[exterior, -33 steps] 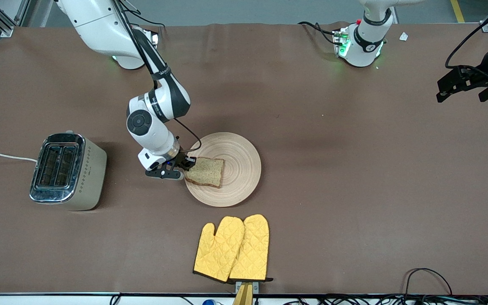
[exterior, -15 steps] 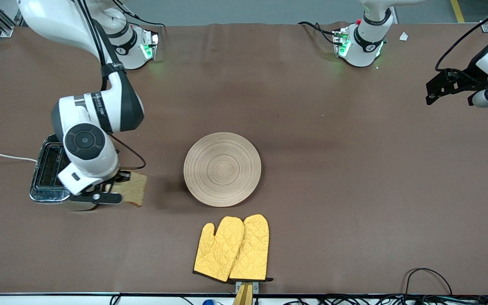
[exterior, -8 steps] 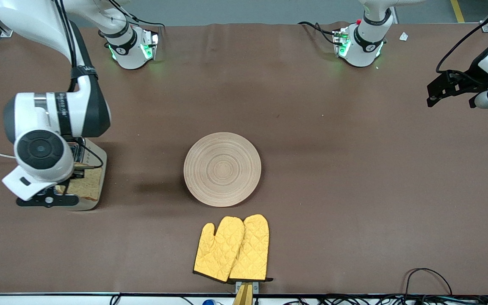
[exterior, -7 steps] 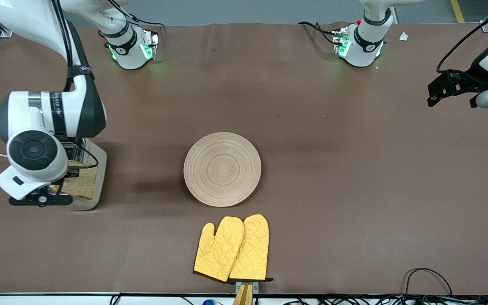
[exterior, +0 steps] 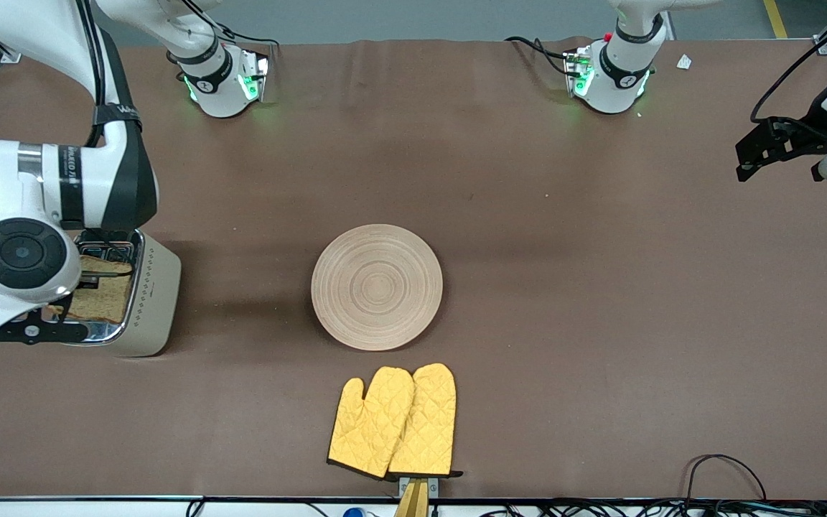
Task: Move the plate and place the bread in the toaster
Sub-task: 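Lower the bread into the toaster slot with the right gripper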
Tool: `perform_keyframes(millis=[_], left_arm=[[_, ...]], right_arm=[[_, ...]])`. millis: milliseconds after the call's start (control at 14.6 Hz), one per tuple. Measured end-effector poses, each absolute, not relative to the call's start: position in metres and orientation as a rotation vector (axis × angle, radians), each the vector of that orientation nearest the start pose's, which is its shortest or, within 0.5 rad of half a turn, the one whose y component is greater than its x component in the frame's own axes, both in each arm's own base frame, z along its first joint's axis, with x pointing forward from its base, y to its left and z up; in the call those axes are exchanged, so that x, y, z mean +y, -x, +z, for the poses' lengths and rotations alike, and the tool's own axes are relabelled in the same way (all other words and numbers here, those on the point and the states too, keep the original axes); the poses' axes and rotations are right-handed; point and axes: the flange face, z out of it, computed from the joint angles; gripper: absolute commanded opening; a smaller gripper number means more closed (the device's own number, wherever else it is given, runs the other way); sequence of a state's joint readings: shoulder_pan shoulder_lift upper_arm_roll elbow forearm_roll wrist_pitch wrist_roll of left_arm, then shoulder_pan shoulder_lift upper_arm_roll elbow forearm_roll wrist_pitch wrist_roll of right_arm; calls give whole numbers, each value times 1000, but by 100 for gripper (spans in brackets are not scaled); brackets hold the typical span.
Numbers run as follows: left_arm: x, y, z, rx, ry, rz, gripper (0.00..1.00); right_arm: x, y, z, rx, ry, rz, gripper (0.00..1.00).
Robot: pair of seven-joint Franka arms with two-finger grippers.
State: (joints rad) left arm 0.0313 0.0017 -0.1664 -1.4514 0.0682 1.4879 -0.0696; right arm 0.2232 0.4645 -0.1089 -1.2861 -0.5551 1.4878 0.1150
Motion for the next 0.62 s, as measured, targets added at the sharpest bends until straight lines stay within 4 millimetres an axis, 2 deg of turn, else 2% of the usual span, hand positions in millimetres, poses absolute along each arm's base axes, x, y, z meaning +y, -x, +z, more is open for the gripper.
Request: perform_keyframes(millis=[275, 481, 618], left_arm=[[-62, -541, 671, 78, 3075, -41, 100], [-66, -541, 671, 91, 3077, -36, 100], [-76, -539, 670, 114, 3101, -31, 100]], right_arm=[[9, -666, 486, 4, -2481, -285, 0], [1, -663, 472, -1, -2469, -334, 0], [0, -661, 461, 5, -2461, -363, 0]])
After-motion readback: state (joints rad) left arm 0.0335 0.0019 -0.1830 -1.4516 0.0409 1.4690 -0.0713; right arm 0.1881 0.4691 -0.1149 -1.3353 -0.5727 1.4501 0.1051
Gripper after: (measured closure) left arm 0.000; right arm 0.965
